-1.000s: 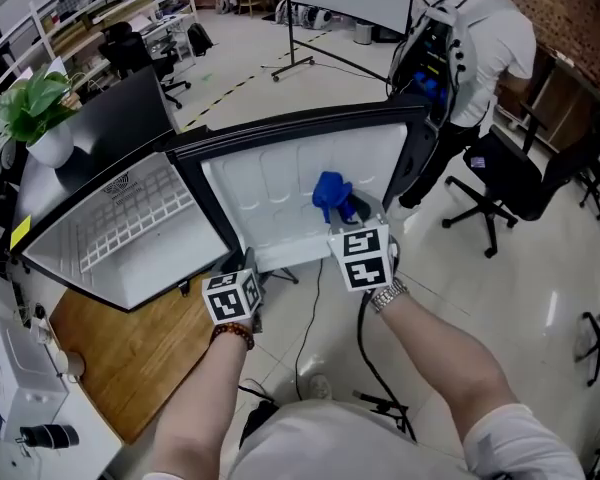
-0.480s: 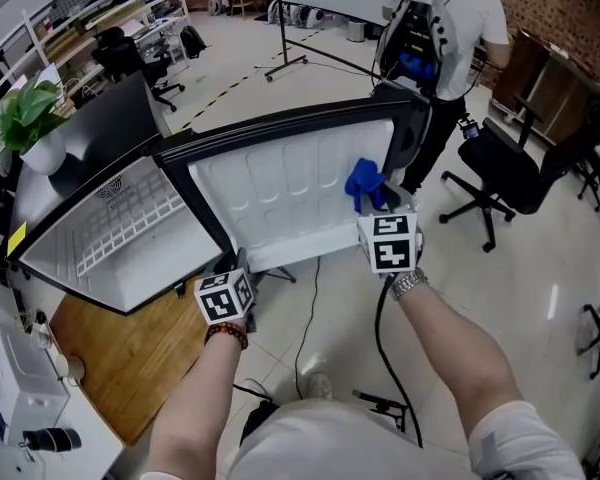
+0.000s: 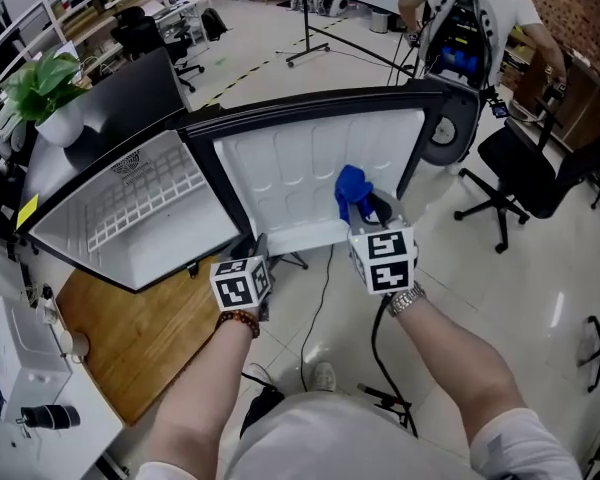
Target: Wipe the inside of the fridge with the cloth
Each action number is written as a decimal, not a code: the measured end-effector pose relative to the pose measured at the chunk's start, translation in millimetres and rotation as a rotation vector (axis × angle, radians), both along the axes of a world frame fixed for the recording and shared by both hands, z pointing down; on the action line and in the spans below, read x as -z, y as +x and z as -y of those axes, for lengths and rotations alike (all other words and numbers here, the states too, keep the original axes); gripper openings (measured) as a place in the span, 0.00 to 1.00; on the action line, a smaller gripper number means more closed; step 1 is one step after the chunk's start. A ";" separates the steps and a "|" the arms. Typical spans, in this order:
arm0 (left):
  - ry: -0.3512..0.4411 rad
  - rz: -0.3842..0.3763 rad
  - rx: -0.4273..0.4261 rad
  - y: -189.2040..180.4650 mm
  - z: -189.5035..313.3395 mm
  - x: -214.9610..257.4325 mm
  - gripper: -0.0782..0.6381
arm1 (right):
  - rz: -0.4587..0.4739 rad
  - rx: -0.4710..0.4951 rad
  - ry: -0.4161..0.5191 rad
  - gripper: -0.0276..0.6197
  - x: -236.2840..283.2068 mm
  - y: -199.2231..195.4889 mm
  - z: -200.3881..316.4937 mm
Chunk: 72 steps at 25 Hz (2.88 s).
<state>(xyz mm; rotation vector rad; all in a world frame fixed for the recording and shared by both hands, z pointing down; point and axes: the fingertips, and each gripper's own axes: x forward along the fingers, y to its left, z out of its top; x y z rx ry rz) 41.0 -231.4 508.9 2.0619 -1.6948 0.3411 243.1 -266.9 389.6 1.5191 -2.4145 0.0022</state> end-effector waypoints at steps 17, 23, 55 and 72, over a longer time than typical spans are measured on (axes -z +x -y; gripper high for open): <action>0.022 0.043 -0.096 -13.2 -32.4 7.9 0.26 | -0.028 0.277 -0.148 0.16 -77.3 -182.3 -21.9; 0.023 0.039 -0.081 -25.9 -31.7 7.0 0.26 | -0.032 0.223 -0.145 0.16 -84.9 -176.8 -5.7; 0.021 0.063 0.002 -7.7 3.0 7.8 0.20 | -0.042 -0.175 -0.142 0.16 -85.3 47.8 48.1; 0.017 0.042 0.006 -5.6 1.9 9.2 0.19 | 0.003 -0.164 -0.111 0.16 -62.7 59.5 27.0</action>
